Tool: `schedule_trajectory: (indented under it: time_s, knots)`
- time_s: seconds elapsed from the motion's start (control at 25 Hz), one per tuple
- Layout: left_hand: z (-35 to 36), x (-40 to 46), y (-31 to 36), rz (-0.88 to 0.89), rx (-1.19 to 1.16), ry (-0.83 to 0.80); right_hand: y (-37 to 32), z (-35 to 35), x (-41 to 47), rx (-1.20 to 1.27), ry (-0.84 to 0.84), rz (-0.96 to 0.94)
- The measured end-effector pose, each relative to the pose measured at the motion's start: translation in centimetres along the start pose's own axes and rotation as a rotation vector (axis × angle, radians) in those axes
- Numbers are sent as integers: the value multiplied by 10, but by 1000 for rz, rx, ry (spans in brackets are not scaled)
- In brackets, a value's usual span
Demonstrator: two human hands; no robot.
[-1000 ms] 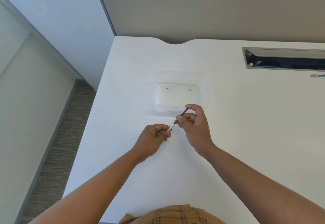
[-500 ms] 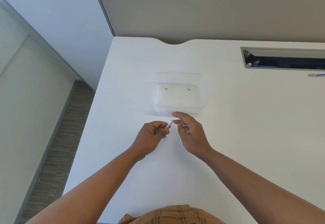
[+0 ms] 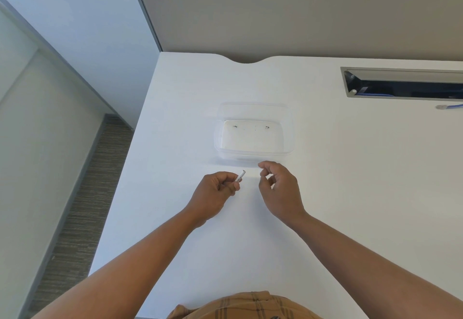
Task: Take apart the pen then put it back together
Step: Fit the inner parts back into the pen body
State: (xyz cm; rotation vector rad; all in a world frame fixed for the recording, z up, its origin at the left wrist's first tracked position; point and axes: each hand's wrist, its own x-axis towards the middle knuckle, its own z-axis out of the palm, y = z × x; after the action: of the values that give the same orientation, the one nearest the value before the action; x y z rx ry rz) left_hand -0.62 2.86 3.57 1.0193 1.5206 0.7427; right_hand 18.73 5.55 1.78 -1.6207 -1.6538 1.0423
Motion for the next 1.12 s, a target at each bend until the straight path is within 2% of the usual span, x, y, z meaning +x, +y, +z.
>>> schedule_trajectory:
  time_s: [0.2,0.36,0.6,0.76,1.0,1.12]
  knots:
    - [-1,-2,-1,-16,-4,10,10,-18,4,-418,-60,146]
    - [0,-2,-2,-18,-5,2,17,-30,7,-559,-123,256]
    - [3,-2,-3,-9,0,-8,25,-36,4,-711,-255,313]
    - [3,-4,-3,-15,6,-4,28,-36,1,-724,-349,332]
    - [4,-4,-3,-6,14,-10,27,-33,-1,-679,-366,331]
    - [4,-3,-5,-11,33,-6,23,-36,-2,-564,-351,313]
